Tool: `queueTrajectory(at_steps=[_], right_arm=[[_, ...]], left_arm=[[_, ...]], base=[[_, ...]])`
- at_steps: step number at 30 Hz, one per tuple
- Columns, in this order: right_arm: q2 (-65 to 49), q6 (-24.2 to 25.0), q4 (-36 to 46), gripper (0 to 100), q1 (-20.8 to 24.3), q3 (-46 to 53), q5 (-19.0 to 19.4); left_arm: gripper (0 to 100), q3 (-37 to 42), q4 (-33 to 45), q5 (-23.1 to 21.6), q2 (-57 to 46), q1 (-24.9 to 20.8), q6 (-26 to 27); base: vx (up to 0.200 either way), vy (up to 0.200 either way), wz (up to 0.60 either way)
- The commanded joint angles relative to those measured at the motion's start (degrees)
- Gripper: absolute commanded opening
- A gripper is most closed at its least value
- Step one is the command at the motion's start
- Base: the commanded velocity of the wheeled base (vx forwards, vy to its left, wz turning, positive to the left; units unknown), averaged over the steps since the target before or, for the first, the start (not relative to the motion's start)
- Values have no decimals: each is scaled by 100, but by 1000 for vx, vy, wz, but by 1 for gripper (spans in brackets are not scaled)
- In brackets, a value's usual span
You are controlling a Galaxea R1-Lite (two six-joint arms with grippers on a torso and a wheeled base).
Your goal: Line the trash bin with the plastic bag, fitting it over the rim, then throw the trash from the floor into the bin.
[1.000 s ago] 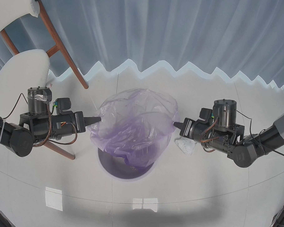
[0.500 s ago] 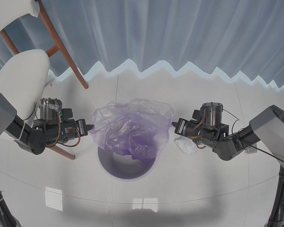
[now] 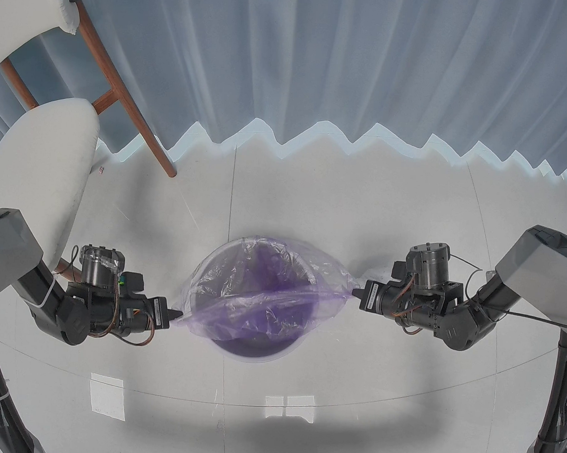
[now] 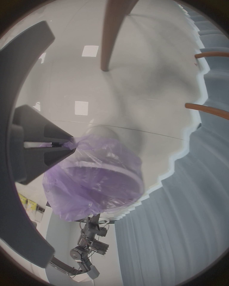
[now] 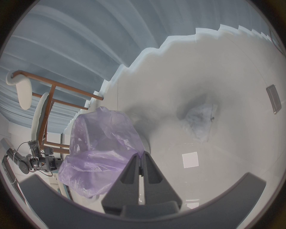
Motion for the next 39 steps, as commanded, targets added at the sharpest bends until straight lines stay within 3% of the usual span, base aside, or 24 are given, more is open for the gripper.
queueTrajectory(at_steps=[1,7,19,20,21,22,24,28,29,33,35,37,39], right_arm=[[-186,1,-508,0,142,878,25],[-142,10,-1378,0,186,1634,25],[-98,63,-3057,0,238,2794,219],[-89,80,-3110,100,238,2873,219],[-72,89,-3136,100,238,2970,219],[-63,107,-3162,100,238,3049,210],[-133,212,-3338,100,238,3181,166],[-555,933,-3857,100,238,3515,113],[-828,1258,-3901,100,238,3656,122],[-1355,1575,-3883,100,344,3990,157],[-1627,1917,-3857,100,590,4016,183],[-1882,2805,-3663,100,941,3858,192],[-2251,3992,-2767,100,1407,3462,192]], left_arm=[[0,671,-33,-109,-180,-3,67],[0,1172,-613,-109,-241,-38,67],[0,2754,-3039,-100,-189,-91,58],[0,2956,-3276,-100,-180,-91,41],[0,3167,-3496,-100,-180,-91,32],[100,3352,-3716,-109,-171,-91,23],[100,3624,-4103,-82,-162,-100,14],[100,4011,-4797,-56,-250,-38,-65],[100,4011,-5043,-30,-426,6,-293],[100,4002,-5069,-30,-1296,120,-803],[100,4002,-5069,-21,-1946,85,-1392],[100,4011,-5052,5,-2500,76,-1867],[100,4002,-4937,14,-3010,102,-2394]], base=[[0,0,0],[0,0,0],[0,0,0],[0,0,0],[0,0,0],[0,0,0],[0,0,0],[0,0,0],[0,0,0],[0,0,0],[0,0,0],[0,0,0],[0,0,0]])
